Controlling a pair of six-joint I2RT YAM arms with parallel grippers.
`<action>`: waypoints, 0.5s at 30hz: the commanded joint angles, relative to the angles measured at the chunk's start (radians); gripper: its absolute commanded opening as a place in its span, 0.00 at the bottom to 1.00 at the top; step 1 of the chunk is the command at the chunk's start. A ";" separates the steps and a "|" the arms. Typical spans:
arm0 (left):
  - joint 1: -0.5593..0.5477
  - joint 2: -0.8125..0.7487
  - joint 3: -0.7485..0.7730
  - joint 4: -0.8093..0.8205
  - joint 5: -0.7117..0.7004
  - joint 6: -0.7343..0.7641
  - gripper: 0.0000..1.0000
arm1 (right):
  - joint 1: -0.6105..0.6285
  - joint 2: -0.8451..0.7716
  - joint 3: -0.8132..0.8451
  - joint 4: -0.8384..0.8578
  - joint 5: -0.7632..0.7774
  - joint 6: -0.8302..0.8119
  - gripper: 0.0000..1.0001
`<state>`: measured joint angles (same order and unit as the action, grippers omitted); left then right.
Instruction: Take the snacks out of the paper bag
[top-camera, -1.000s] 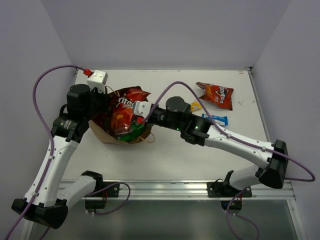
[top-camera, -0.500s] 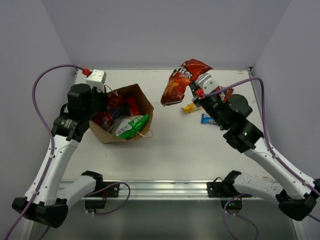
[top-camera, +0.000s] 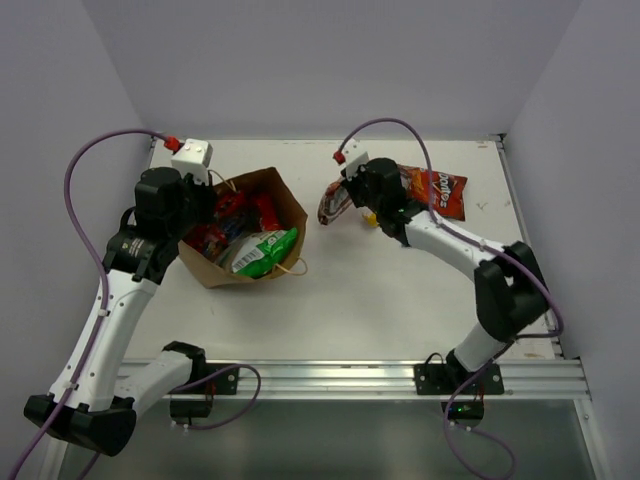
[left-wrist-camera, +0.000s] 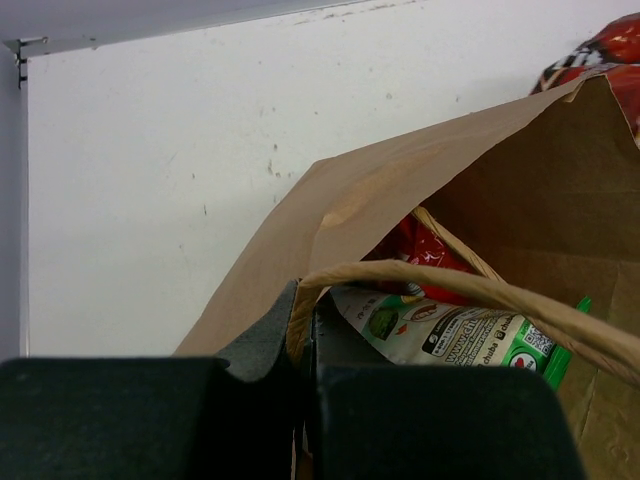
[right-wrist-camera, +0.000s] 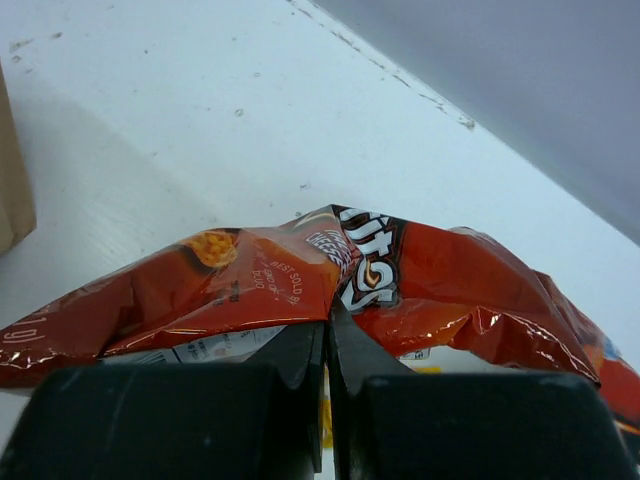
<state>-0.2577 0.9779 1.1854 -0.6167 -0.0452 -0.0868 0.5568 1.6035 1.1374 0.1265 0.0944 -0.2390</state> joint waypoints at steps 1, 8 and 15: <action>-0.005 -0.018 0.017 0.015 0.024 -0.025 0.00 | -0.001 0.122 0.116 0.205 -0.009 0.024 0.00; -0.005 -0.033 0.017 0.012 0.041 -0.013 0.00 | -0.005 0.135 0.059 0.087 0.083 0.061 0.30; -0.005 -0.030 0.043 -0.014 0.073 0.013 0.00 | 0.023 -0.239 -0.013 -0.164 0.005 0.147 0.71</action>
<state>-0.2577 0.9672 1.1854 -0.6254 -0.0109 -0.0849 0.5587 1.5867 1.0893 0.0528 0.1360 -0.1543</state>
